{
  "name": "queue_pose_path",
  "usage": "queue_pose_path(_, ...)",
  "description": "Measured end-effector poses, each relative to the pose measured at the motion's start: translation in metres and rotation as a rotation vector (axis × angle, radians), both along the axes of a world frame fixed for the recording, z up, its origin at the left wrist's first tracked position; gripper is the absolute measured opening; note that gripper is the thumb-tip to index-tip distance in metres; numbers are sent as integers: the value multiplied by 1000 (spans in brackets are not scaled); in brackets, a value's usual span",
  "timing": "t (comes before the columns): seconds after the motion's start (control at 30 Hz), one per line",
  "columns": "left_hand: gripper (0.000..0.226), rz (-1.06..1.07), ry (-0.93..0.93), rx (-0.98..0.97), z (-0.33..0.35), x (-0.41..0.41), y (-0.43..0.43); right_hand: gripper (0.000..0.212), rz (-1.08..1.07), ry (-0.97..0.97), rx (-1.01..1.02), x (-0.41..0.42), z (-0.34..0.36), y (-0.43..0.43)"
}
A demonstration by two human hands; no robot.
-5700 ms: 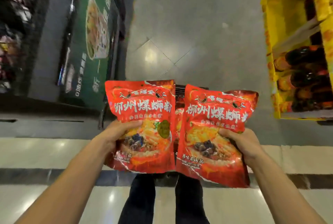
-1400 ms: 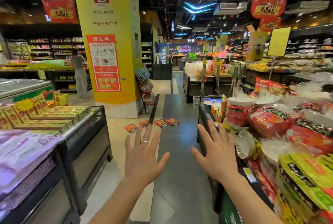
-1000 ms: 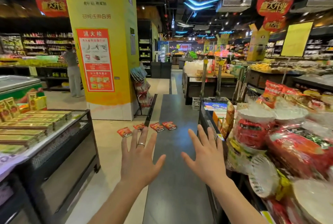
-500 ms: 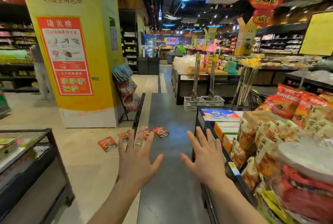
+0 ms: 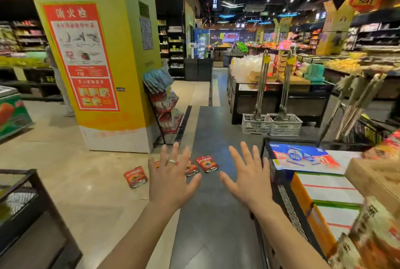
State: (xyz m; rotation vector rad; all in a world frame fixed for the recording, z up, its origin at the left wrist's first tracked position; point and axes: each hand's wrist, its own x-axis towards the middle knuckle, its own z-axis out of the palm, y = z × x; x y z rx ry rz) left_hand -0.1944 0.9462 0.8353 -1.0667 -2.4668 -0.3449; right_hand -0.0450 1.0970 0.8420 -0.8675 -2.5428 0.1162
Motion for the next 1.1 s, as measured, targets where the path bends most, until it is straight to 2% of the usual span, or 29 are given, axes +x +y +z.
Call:
queue_pose_path(0.23,75,64,-20,-11,-10,-78,112,92,85,-69,35,-91,4,121)
queue_pose_path(0.47,83,65,-112,-21,-35,-162,215,81,91,-53,27,-175,-21,230)
queue_pose_path(0.8,84,47,-168,-45,-62,-375,400,90,54,-127,-32,-377,-44,414)
queue_pose_path(1.1,83,25,-218,-137,-74,-532,511,87,78,-120,-101,-537,-69,525)
